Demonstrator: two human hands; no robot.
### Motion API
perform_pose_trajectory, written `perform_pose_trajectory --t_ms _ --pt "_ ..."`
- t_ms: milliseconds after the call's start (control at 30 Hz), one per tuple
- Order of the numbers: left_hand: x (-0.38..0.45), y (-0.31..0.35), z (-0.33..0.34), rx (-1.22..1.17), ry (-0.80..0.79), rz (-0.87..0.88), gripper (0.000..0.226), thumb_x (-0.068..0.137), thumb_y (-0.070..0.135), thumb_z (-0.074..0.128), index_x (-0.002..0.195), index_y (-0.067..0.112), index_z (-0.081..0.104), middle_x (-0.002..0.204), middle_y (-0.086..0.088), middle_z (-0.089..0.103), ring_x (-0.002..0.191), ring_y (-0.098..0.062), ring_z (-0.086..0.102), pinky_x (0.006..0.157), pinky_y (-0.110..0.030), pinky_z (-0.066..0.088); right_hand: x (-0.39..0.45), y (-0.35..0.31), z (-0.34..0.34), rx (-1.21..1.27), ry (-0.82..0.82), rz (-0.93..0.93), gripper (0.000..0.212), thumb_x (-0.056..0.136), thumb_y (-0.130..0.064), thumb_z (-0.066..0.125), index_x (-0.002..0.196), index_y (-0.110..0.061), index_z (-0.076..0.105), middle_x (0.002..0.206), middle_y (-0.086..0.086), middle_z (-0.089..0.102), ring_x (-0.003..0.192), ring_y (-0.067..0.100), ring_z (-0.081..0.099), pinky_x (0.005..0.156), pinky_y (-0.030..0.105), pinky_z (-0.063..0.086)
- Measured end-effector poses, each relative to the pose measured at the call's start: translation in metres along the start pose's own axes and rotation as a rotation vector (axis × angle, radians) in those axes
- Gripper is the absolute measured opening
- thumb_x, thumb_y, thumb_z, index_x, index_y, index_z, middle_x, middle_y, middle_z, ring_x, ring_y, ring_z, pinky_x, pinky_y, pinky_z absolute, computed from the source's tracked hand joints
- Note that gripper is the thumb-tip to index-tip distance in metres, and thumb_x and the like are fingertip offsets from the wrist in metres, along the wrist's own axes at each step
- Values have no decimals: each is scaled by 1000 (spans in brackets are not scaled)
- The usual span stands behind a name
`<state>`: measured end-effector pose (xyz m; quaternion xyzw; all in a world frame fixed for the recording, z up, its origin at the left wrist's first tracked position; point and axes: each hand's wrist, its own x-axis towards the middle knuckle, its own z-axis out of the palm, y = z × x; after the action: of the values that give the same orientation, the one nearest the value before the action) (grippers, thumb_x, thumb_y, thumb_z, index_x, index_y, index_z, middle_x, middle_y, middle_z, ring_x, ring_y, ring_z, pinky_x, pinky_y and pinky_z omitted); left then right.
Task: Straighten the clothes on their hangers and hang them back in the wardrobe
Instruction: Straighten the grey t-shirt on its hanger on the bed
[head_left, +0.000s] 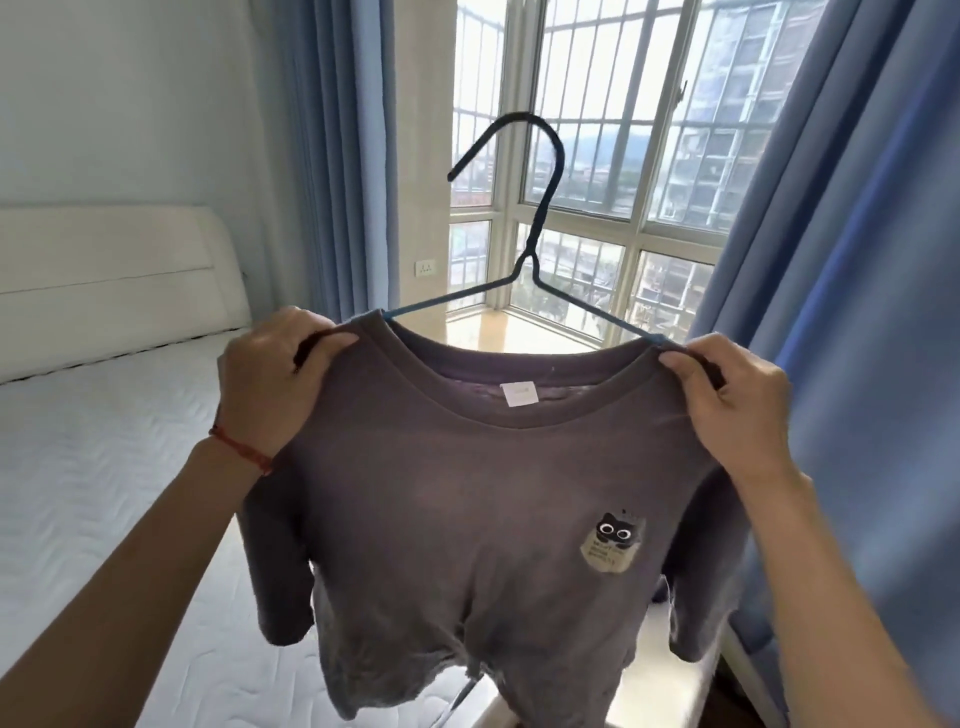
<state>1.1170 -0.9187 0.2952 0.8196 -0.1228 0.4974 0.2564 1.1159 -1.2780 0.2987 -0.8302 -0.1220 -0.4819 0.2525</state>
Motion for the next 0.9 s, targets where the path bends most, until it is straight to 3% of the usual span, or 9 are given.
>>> perform_pose_trajectory --t_ms 100,167,200,267,367,500,567,667,900 --pt "-5 11 -11 67 74 -28 37 85 39 52 81 6 68 76 -11 68 71 -27 61 68 -26 40 13 1 -3 54 7 4 40 84 -46 55 78 -8 65 64 -6 50 64 4 42 59 4 33" --pt "-5 11 -8 52 65 -94 41 82 44 52 81 6 69 77 -12 68 73 -26 61 69 -26 40 23 3 5 36 -46 6 43 83 -51 53 79 -10 65 65 1 56 63 12 49 62 17 36" --pt "-7 8 -4 49 55 -141 42 81 45 53 81 7 69 78 -12 69 73 -25 61 70 -25 40 28 5 14 30 -94 3 44 83 -52 52 80 -11 65 69 7 62 67 23 56 65 28 39" --pt "-15 -5 10 60 21 -227 35 81 41 61 81 7 70 78 -12 70 73 -22 60 69 -25 38 35 11 42 20 -206 11 37 86 -46 55 85 -11 65 81 14 68 80 34 61 72 36 42" --pt "-36 -39 38 97 -78 -327 25 81 29 67 76 5 69 73 -12 70 68 -25 61 64 -26 39 33 26 97 13 -389 65 30 88 -43 55 83 -15 64 88 14 69 90 33 61 75 36 40" --pt "-71 -94 87 119 -220 -488 21 79 26 70 68 8 68 66 -8 69 65 -26 63 60 -27 41 10 57 176 0 -601 143 30 86 -50 52 72 -23 54 82 9 66 85 30 60 68 30 36" --pt "-92 -123 113 119 -291 -598 22 78 27 70 65 10 66 65 -6 68 67 -26 64 61 -30 43 -4 69 213 -20 -690 166 34 86 -51 51 69 -22 50 76 6 60 84 30 60 66 30 34" --pt "-118 -158 148 112 -384 -756 28 78 33 70 56 21 57 59 0 61 68 -25 62 59 -27 39 -24 88 266 -62 -818 189 39 87 -51 50 79 -14 57 85 9 65 88 30 60 65 31 34" --pt "-140 -198 194 117 -461 -950 35 79 29 69 51 25 48 54 2 52 63 -23 54 60 -26 33 -32 116 354 8 -968 216 29 87 -47 54 72 -23 47 90 11 67 92 30 59 69 32 36"
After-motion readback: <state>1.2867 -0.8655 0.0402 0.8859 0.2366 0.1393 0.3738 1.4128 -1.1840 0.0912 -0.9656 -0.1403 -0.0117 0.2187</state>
